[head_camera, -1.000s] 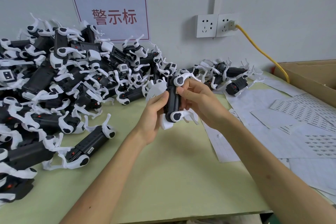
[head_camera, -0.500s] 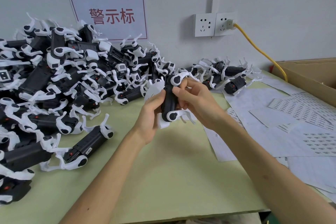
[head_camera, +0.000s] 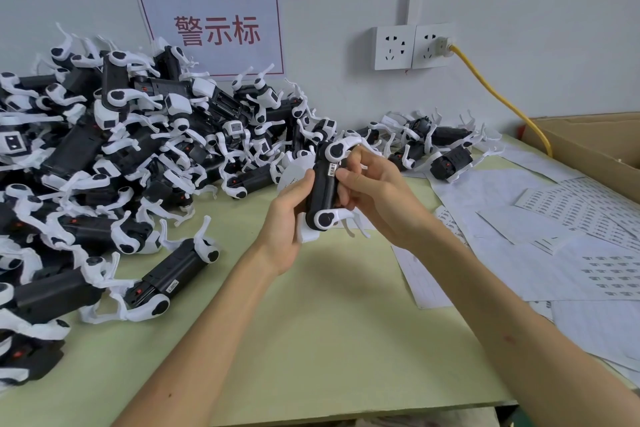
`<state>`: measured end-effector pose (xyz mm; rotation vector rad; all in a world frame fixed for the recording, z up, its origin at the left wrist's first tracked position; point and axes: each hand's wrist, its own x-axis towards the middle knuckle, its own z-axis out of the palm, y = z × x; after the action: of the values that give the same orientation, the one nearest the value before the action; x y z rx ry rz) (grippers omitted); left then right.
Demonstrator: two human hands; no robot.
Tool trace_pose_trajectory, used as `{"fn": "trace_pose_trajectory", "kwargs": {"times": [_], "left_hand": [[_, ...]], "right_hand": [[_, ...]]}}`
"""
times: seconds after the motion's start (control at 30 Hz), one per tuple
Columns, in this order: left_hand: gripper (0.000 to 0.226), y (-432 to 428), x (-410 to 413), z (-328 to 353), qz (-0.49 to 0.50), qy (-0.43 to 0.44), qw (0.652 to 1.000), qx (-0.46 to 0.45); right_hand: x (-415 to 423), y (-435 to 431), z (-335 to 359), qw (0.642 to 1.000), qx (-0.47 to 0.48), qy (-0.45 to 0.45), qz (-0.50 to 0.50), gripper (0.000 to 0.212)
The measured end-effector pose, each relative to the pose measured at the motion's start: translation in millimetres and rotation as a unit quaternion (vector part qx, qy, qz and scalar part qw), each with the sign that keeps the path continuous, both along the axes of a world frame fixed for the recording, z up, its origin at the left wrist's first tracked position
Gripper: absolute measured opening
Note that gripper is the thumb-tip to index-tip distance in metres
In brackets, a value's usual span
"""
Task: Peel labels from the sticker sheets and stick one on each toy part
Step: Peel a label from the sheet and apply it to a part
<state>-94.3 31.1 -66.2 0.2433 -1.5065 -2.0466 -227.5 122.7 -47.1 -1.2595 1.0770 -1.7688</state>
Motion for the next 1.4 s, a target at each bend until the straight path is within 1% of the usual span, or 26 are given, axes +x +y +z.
{"fn": "trace_pose_trajectory", "kwargs": {"times": [0.17, 0.23, 0.37, 0.47, 0.53, 0.57, 0.6, 0.63, 0.67, 0.7, 0.73, 0.77, 0.8, 0.87, 0.9, 0.93, 1.0, 1.03, 1.1, 1.17, 1.23, 1.33, 1.4], "left_hand": [[0.044, 1, -1, 1, -0.019, -0.003, 1.0, -0.019], [0.042, 1, 1, 1, -0.029, 0.004, 0.999, -0.023], [0.043, -1, 1, 1, -0.035, 0.003, 0.999, 0.0], [0.041, -1, 0, 0, -0.046, -0.01, 0.999, 0.007], [0.04, -1, -2, -1, -0.033, -0.034, 0.999, 0.022], [0.04, -2, -3, -2, -0.019, -0.046, 0.998, 0.036], [0.04, -3, -4, -2, -0.007, -0.055, 0.997, 0.049], [0.04, -6, -4, -3, 0.003, -0.064, 0.996, 0.059], [0.042, -8, -4, -3, 0.01, -0.074, 0.995, 0.065], [0.045, -11, -4, -3, 0.018, -0.085, 0.994, 0.066], [0.047, -13, -4, -3, 0.026, -0.096, 0.993, 0.067], [0.044, -16, -3, -3, 0.032, -0.106, 0.991, 0.069], [0.04, -18, -1, -2, 0.032, -0.117, 0.99, 0.071], [0.036, -20, 2, -1, 0.012, -0.146, 0.986, 0.082], [0.037, -21, 3, -2, -0.01, -0.159, 0.983, 0.094], [0.039, -21, 3, -2, -0.036, -0.17, 0.979, 0.108], [0.045, -19, 4, -2, -0.081, -0.196, 0.97, 0.122], [0.05, -18, 4, -3, -0.101, -0.206, 0.967, 0.111], [0.06, -17, 4, -3, -0.135, -0.208, 0.965, 0.091], [0.062, -16, 4, -3, -0.137, -0.181, 0.969, 0.097], [0.064, -18, 1, -4, -0.09, -0.155, 0.975, 0.128], [0.064, -24, -3, -4, 0.004, -0.104, 0.98, 0.172], [0.057, -29, -2, -5, 0.048, -0.066, 0.981, 0.177]], "right_hand": [[1, -1, -2, 0.999, 0.005, 0.018, -0.049, 0.032], [1, -1, -2, 0.999, 0.002, 0.016, -0.038, 0.031], [0, 0, -1, 1.0, 0.004, 0.016, -0.002, 0.029], [-4, 0, 1, 0.999, 0.03, 0.022, -0.008, 0.03], [-10, 0, 2, 0.994, 0.078, 0.062, -0.043, 0.031], [-13, 0, 2, 0.985, 0.112, 0.101, -0.079, 0.03], [-16, 1, 1, 0.969, 0.146, 0.153, -0.129, 0.028], [-19, 1, -1, 0.942, 0.176, 0.212, -0.19, 0.027], [-23, 2, -3, 0.909, 0.199, 0.269, -0.25, 0.026], [-25, 2, -5, 0.877, 0.208, 0.311, -0.301, 0.024], [-26, 2, -6, 0.862, 0.196, 0.328, -0.333, 0.023], [-26, 3, -5, 0.867, 0.167, 0.322, -0.342, 0.025], [-28, 4, -5, 0.884, 0.133, 0.305, -0.328, 0.033], [-30, 6, -1, 0.921, 0.092, 0.288, -0.246, 0.059], [-31, 8, 0, 0.932, 0.09, 0.292, -0.196, 0.066], [-31, 9, 2, 0.939, 0.093, 0.298, -0.146, 0.067], [-34, 11, 4, 0.945, 0.107, 0.3, -0.074, 0.06], [-36, 14, 4, 0.948, 0.111, 0.294, -0.059, 0.055], [-42, 17, 6, 0.952, 0.121, 0.277, -0.055, 0.049], [-50, 20, 6, 0.952, 0.14, 0.265, -0.056, 0.041], [-61, 22, 4, 0.954, 0.163, 0.242, -0.068, 0.032], [-79, 25, -5, 0.962, 0.198, 0.168, -0.084, 0.021], [-87, 26, -13, 0.968, 0.215, 0.112, -0.068, 0.022]]}}
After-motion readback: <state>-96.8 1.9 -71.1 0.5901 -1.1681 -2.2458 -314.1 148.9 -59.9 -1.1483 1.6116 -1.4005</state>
